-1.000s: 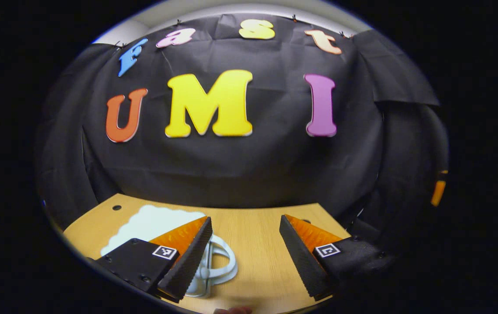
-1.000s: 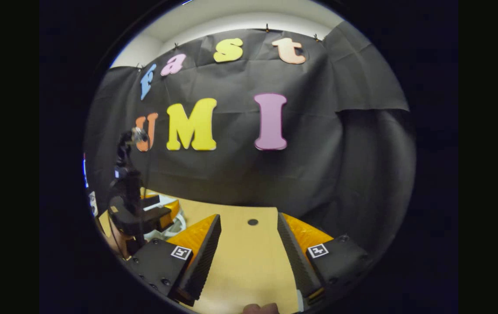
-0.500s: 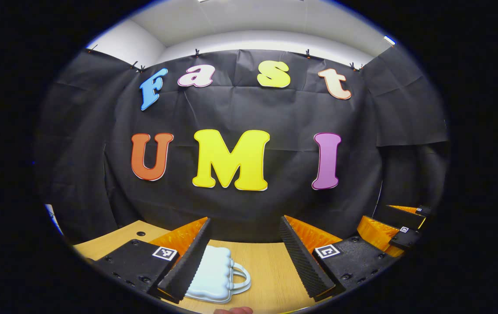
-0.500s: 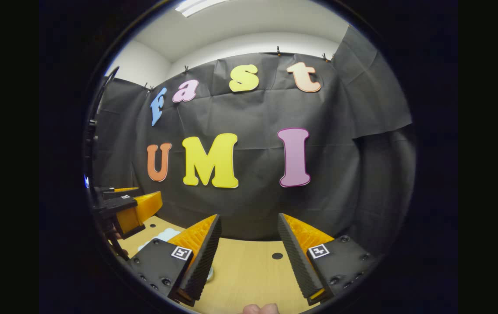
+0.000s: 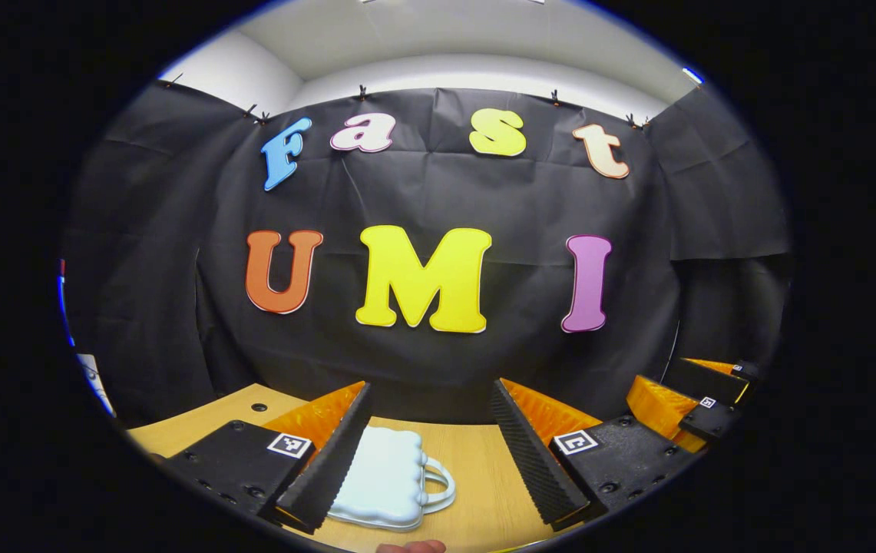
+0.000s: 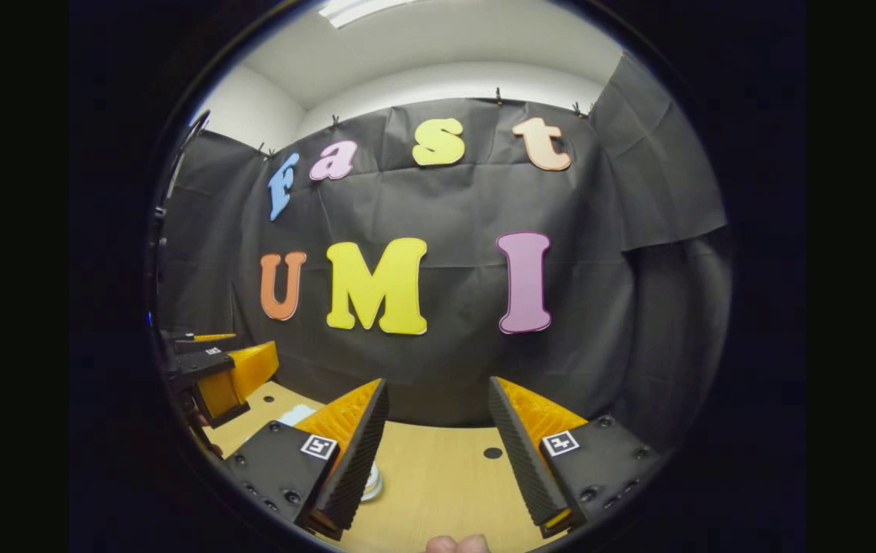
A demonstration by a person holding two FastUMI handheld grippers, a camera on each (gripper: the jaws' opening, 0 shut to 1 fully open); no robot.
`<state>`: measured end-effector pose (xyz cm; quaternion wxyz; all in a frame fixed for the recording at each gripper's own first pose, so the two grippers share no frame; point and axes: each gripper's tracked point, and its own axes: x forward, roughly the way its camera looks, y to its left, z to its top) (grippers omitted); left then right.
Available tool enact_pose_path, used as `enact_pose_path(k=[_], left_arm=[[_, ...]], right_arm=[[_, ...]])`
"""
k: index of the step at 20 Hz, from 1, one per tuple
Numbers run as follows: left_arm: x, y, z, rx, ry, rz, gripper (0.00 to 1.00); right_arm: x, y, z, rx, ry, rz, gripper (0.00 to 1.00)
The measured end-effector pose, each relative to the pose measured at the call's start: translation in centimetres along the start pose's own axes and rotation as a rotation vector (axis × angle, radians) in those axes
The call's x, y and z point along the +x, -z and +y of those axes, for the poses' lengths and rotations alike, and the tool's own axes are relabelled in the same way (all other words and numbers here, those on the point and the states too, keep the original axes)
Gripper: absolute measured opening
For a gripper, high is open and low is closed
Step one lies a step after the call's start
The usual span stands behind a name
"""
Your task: First open the suitcase, pack the skin care products into it, and then close the suitcase.
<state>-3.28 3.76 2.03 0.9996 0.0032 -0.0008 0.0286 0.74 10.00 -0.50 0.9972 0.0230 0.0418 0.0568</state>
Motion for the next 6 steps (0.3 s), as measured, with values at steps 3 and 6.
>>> enact_pose_path(k=[3, 6], left_arm=[[-0.02, 0.36, 0.18, -0.004, 0.007, 0.006, 0.99], [0.0, 0.19, 0.2, 0.007, 0.021, 0.003, 0.98]], right_arm=[[-0.07, 0.1, 0.55, -0.004, 0.0, 0.004, 0.78], [-0.17, 0.06, 0.89, -0.001, 0.004, 0.004, 0.78]])
